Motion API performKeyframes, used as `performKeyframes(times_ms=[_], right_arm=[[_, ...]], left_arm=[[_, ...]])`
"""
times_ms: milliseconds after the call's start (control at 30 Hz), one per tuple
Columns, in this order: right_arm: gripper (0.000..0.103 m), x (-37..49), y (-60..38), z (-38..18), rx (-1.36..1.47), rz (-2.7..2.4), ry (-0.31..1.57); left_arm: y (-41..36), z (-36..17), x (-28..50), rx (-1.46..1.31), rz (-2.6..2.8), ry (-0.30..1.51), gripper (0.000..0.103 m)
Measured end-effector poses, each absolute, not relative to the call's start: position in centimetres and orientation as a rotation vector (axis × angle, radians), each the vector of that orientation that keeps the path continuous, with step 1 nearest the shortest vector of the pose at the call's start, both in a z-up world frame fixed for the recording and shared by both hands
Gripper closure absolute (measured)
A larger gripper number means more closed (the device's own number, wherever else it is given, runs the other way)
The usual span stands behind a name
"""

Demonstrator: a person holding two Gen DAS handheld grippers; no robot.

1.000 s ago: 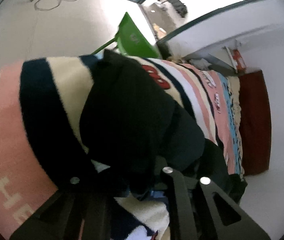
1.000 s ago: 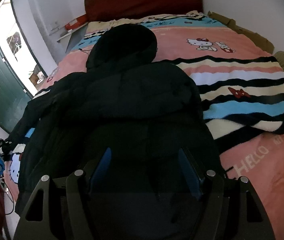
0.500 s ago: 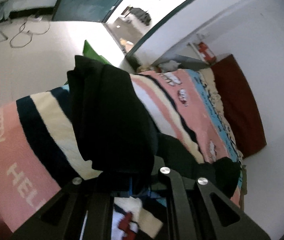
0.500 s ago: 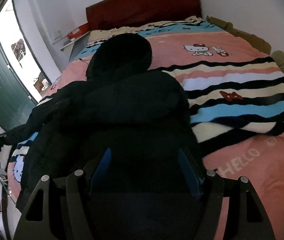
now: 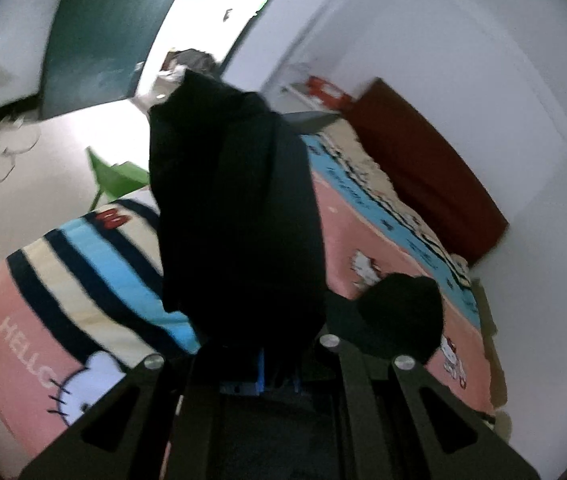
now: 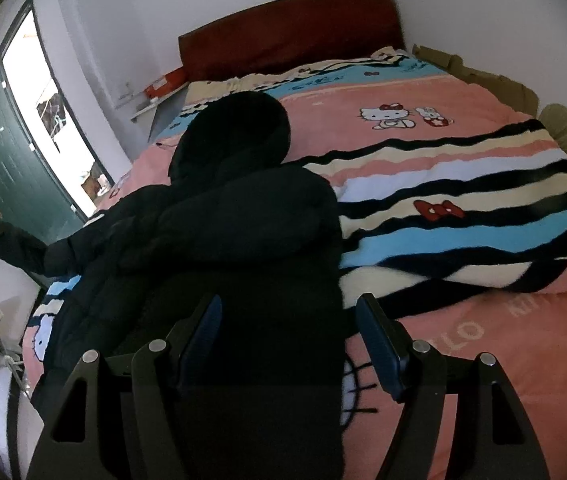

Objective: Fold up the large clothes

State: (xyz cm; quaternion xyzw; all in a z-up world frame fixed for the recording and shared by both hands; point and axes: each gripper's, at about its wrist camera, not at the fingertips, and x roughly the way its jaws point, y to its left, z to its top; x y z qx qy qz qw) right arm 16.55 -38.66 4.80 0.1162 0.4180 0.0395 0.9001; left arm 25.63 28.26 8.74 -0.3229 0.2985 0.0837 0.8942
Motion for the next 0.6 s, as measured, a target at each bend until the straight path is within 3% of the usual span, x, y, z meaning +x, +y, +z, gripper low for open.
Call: performKeyframes(times_ms=[300, 600], right_arm=[[0.034, 16.4, -42.6, 3.4, 0.289, 0.061, 0.867], [0.034, 16.0, -45.5, 3.0, 0.357, 0.016, 0.849]], left_arm=[[17.0, 12.4, 28.2, -0.556, 0.028, 0.623, 0.095], [5.1, 11.6, 30.1, -0.467, -0.124, 0.688, 0.095]])
